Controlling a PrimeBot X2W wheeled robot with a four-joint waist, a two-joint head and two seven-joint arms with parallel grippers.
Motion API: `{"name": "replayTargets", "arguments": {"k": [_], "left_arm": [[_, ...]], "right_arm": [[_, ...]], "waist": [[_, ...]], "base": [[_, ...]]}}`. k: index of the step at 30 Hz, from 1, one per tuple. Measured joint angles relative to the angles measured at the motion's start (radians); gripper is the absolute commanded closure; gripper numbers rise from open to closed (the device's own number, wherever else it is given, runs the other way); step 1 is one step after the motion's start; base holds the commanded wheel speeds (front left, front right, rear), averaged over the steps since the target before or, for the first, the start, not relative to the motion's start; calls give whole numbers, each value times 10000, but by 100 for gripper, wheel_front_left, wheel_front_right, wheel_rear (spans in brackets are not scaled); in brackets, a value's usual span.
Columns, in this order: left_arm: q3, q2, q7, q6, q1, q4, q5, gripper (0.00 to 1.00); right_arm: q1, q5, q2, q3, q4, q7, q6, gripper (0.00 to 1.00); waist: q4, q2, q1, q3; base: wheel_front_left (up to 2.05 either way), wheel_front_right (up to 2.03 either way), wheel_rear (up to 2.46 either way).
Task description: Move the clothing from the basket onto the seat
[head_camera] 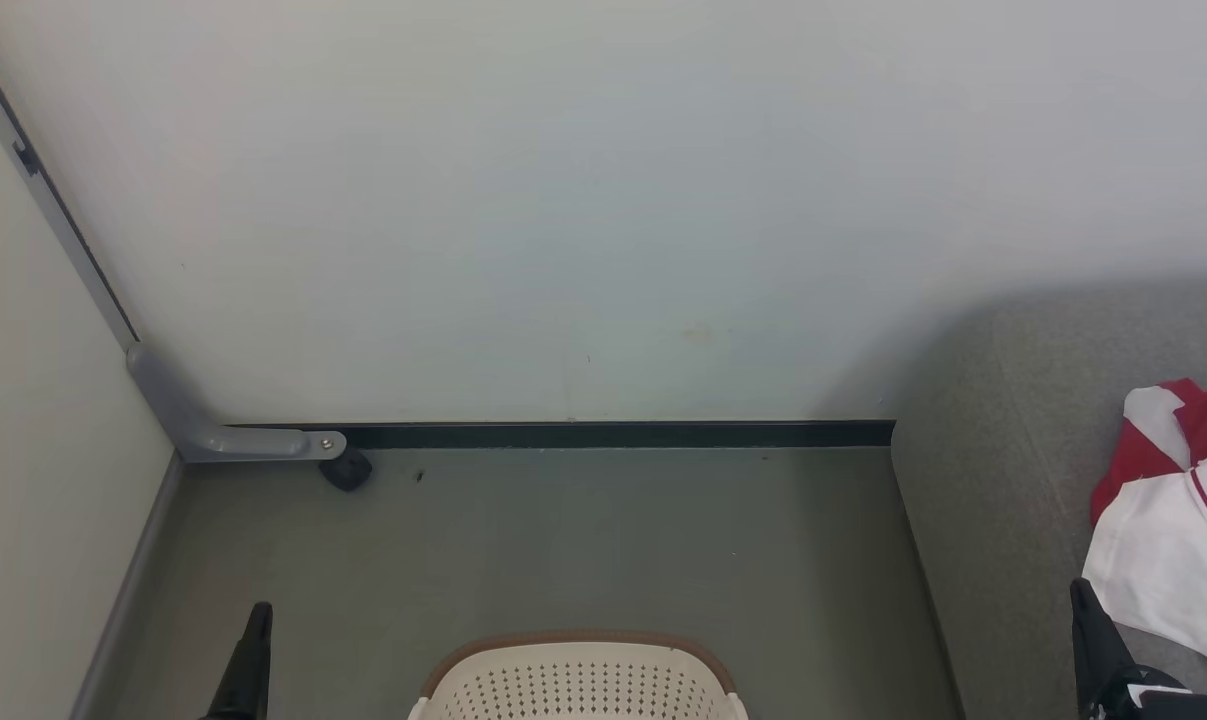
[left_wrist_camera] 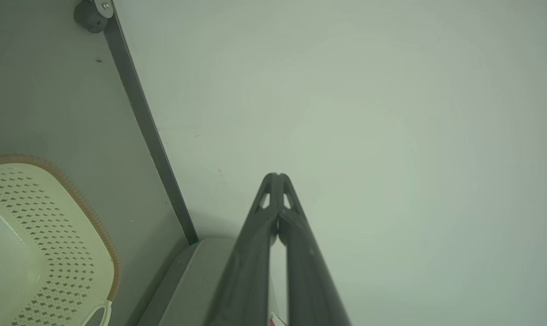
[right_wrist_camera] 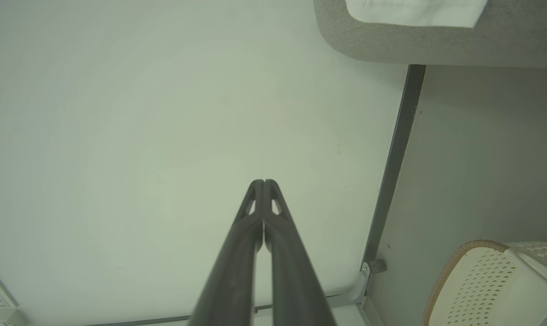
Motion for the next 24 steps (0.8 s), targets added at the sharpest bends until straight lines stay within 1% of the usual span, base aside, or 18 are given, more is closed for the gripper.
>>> {"name": "replayTargets", "arguments": {"k": [24], "left_arm": [[0,-2,0,0,0,2,0,100]], "right_arm": [[1,2,2,-2,-4,0,10,100]], "waist": [[0,0,0,1]], "base": [[0,0,0]]}}
